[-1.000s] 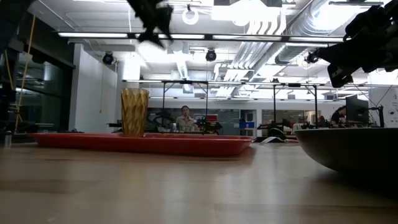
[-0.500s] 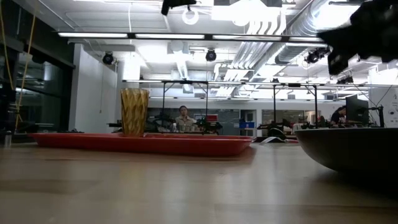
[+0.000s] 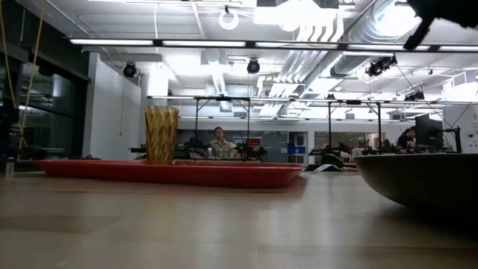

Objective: Pick and place plate/cup/fork/spoon on tray
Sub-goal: Put the black plate on the red serving tray

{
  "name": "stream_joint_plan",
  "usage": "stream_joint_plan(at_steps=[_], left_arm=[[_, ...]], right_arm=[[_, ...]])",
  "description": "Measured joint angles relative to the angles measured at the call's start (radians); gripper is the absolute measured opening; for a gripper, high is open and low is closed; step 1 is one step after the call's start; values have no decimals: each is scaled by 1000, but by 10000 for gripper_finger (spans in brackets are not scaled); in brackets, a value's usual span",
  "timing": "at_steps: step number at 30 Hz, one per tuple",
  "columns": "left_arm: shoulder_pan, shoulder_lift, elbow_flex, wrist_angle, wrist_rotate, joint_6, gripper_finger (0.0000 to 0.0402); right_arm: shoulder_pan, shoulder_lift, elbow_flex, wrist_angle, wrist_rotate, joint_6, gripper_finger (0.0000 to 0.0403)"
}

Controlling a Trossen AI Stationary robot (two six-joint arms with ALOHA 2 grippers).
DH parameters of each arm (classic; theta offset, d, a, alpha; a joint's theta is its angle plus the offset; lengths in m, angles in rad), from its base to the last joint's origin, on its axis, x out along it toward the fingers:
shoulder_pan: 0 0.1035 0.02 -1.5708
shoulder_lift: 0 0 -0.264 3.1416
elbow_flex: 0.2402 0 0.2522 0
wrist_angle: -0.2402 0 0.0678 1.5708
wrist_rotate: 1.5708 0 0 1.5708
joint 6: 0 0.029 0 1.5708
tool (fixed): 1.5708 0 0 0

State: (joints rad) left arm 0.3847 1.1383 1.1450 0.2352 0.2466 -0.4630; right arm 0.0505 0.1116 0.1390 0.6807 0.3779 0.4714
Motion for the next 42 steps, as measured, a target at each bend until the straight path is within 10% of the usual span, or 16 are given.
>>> stream_joint_plan(at_steps=[12, 19, 42], left_arm=[[1, -101, 0, -22, 8, 117, 213], [1, -125, 0, -88, 8, 171, 213], [1, -125, 0, -216, 10, 179, 213]], right_arm=[[0, 451, 543, -913, -109, 153, 180], [28, 639, 724, -1305, -295, 384, 198], [554, 1074, 745, -1707, -398, 1126, 199]])
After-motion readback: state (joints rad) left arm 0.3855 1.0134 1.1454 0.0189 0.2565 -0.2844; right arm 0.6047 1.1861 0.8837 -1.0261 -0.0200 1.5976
